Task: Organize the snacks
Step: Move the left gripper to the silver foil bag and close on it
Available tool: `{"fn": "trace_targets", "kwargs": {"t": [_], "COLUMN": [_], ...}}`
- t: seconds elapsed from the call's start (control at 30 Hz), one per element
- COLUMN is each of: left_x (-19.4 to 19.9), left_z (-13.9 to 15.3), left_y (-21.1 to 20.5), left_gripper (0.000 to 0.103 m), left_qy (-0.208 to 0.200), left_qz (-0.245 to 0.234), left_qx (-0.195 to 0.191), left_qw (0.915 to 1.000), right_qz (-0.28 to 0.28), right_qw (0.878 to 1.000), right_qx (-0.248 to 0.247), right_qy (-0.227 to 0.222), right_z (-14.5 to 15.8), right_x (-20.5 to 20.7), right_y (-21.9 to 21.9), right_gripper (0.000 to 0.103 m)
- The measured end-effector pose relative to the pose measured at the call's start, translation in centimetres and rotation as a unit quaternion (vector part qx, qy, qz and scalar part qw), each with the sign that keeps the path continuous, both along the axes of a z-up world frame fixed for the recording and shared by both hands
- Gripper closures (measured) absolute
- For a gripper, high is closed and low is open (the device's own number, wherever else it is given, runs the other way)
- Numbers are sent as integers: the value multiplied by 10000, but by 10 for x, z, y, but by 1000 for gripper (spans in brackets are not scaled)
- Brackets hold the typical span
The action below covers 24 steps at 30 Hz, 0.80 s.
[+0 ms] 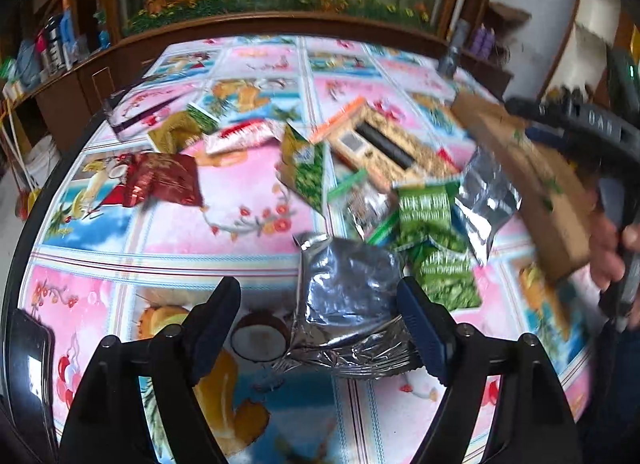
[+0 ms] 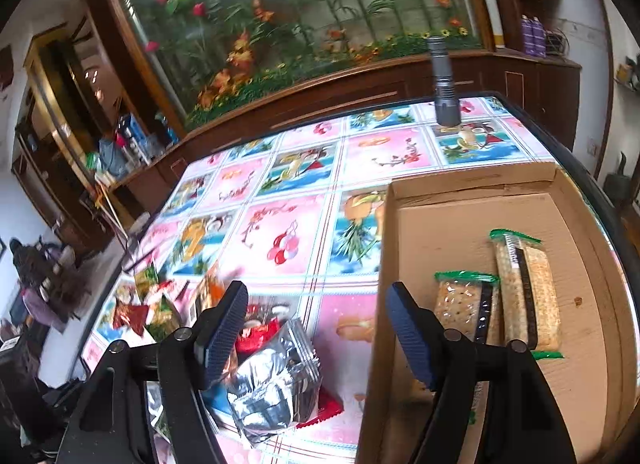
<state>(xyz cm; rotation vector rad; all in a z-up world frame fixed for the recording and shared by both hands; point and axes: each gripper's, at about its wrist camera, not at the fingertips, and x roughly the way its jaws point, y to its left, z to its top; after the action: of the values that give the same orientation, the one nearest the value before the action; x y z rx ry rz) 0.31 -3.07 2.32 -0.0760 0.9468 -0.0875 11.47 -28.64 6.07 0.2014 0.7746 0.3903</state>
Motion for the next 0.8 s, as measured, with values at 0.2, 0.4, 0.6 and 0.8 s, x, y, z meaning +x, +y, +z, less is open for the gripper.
{"fn": "trace_targets", "kwargs": {"t": [0.2,0.4,0.6,0.8], "left_x": [4,9,10,11], "left_z": [-8,-17,-15,-14], "left_y": [-12,-8,5,13], "left_gripper": [21,21,34,40], "left_qy": [105,78,-33,-74], "left_qz": [-159,163,417,656], "left_qx": [112,520,514,531], "left_qw": [9998,9985,9978,9964], "right_qz": [168,537,1002,1461], "right_qw": [9996,9960,9855,9722], "right_qx": [-135,-695,-1369,-1828], "right_qy": [164,159,87,128], "right_z": [-7,-12,-16,-26], "right_x": [2,-6,-19,-29], "right_y": [9,30,52,64], "right_gripper": [25,22,15,14]}}
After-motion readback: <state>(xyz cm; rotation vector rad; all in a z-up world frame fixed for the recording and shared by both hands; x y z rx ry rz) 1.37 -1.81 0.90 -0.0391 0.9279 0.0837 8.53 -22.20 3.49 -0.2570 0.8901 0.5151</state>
